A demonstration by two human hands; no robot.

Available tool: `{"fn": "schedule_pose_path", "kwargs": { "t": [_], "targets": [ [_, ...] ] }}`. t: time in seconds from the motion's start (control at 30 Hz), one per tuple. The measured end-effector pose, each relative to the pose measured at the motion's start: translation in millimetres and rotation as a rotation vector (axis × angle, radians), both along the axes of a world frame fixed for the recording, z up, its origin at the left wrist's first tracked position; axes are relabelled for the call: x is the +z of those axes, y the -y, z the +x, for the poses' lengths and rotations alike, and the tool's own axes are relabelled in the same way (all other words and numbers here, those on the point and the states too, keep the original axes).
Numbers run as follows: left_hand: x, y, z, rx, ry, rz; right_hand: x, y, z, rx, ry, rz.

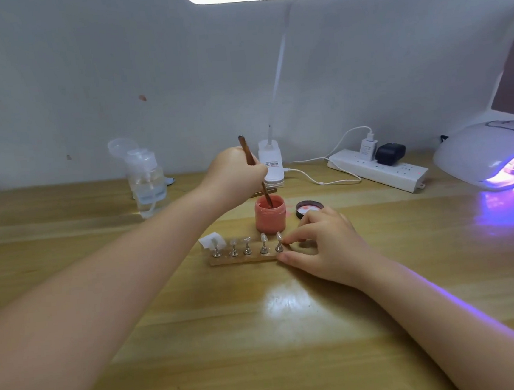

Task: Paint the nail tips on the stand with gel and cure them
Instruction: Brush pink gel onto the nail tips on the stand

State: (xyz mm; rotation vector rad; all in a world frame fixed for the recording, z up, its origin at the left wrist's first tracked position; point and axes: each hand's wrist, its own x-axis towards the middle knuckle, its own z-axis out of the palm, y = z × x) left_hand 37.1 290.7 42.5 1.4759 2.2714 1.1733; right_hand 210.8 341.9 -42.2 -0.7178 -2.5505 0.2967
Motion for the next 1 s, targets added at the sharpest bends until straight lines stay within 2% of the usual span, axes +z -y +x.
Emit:
{"fn": "schedule_pose_path", "kwargs": {
  "t": [0.17, 0.4, 0.6, 0.73, 0.83, 1.0],
  "targets": [
    [5.7, 10.3, -13.9, 0.088, 0.246, 0.188, 0.0, 0.0, -0.2, 0.000, -0.003, 0.028],
    [-8.1, 26.2, -23.4, 0.102, 0.509, 0.243, 5.9, -9.4, 10.5, -0.007, 0.024, 0.063],
    [-19.2, 37.2, -35.2, 0.112, 0.510, 0.237, 4.3, -12.9, 13.3, -0.027, 0.032, 0.041],
    [-19.5, 41.7, -38.9, 0.105, 0.544, 0.312, 2.1, -11.6, 12.3, -0.026, -0.032, -0.008],
    [-23.0, 41.7, -35.1, 0.069, 0.581, 0.279, 1.7, -10.2, 11.9, -0.011, -0.089, -0.023],
    [-26.3, 51.4, -37.3, 0.157, 0.651, 0.298, -0.7, -10.5, 12.4, 0.024, -0.152, -0.016]
  ]
}}
